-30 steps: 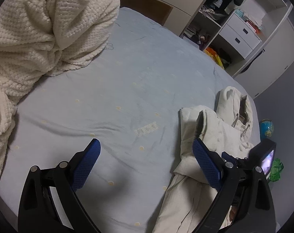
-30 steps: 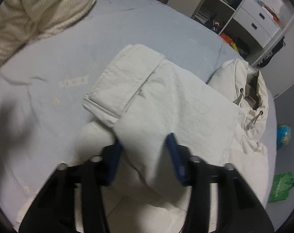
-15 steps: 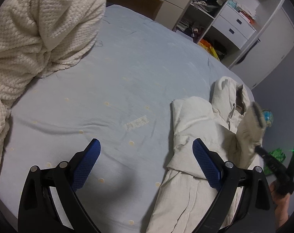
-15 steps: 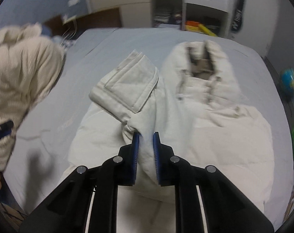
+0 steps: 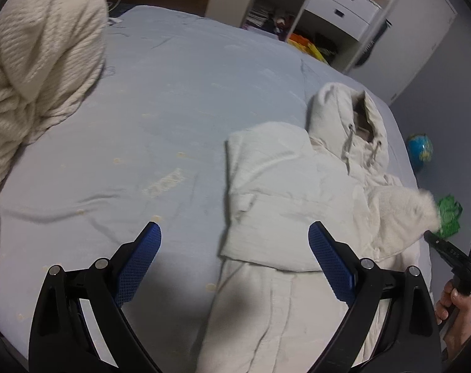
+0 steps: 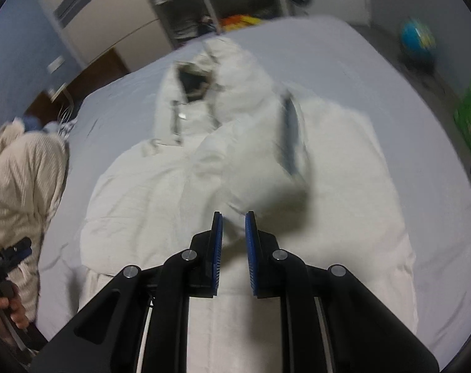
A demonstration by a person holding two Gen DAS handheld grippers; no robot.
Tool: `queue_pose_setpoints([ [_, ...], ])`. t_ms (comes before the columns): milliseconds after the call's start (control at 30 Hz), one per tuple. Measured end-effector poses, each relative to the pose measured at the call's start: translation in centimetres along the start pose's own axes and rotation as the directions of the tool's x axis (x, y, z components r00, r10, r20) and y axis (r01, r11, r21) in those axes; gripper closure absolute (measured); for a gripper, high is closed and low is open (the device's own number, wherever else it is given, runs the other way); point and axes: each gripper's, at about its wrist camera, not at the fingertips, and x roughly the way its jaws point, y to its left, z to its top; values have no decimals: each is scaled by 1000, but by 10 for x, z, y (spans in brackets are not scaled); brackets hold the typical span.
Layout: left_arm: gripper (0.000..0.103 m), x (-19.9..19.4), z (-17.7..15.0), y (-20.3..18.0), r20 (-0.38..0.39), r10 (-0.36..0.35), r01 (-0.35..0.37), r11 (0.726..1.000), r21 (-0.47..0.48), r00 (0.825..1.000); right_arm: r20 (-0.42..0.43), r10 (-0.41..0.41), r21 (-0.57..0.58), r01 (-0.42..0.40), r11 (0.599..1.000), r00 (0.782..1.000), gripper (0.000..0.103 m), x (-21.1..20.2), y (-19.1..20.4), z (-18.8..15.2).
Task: Fold large clothes
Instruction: 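Grasp the opposite side panel with the right tool, fold it inward, release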
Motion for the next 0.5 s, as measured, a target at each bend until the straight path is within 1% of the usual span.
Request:
queue_pose_setpoints([
  [33,11,2,-1,-4,-5,0,1,1000,9,1000,-17,-2,39,3,999,1000,91,4,-14,-3],
  [133,11,10,-3,-17,-25,-4,5,999,39,1000,-60,-11,106,17,994,998,91,14,-39,-12],
  [200,11,16,-5,-27,-41,1,2,998,65,999,-71,-12,126,21,992,997,91,16,-49,-17],
  [367,11,24,-7,-45,-55,6,0,995,101,998,-66,18,157,-7,988,998,90,15,-58,-18],
  [433,11,27,-8,-53,-58,5,1,994,111,998,-59,24,149,-15,989,998,90,11,-60,-15],
  [500,10,29,-8,-61,-60,5,2,992,126,998,-56,23,136,-16,991,998,87,10,-56,-14],
])
